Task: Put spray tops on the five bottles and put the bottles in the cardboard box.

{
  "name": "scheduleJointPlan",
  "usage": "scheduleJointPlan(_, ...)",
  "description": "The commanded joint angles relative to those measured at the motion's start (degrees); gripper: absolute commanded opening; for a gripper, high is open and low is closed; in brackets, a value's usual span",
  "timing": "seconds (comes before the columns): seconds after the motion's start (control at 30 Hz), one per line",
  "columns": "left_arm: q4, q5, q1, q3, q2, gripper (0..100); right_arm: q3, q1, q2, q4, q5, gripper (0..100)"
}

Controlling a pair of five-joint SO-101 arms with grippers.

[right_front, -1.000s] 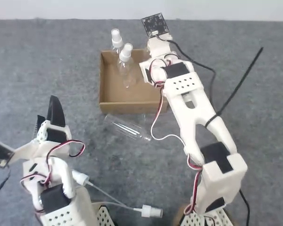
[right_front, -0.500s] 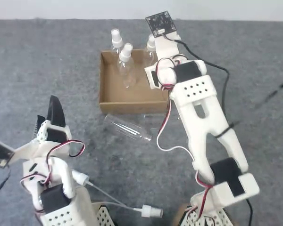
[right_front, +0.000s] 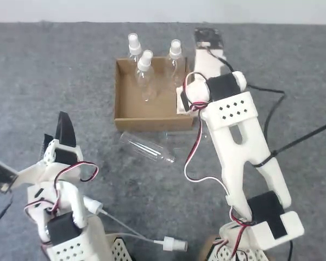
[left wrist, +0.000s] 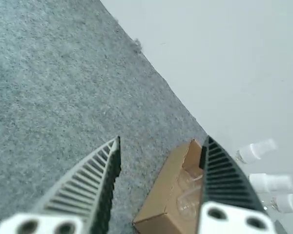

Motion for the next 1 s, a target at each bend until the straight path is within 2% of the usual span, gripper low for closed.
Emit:
scheduleJointPlan(0.0, -1.7, -0.4, -0.3, -0.8, -1.0, 25, -1.2, -2.1, -3.8, 4.1, -6.2, 33.6)
scheduleJointPlan(0.17, -1.7, -0.4, -0.3, -0.8, -1.0, 25, -1.2, -3.5, -3.4, 8.5, -11.4, 33.4)
scheduleJointPlan(0.37, -1.7, -0.4, -0.3, -0.8, -1.0, 25, 1.5, -3.5, -3.3, 8.8, -16.4, 33.3)
scheduleJointPlan(0.7, -1.7, -0.4, -0.3, -0.7, -1.1, 25, 19.2, -3.4, -3.3, -11.0, -20.0, 33.3)
scheduleJointPlan(0.97, -1.7, -0.4, -0.3, -0.7, -1.1, 25, 21.1, -3.2, -0.9, -18.9, -23.7, 33.3)
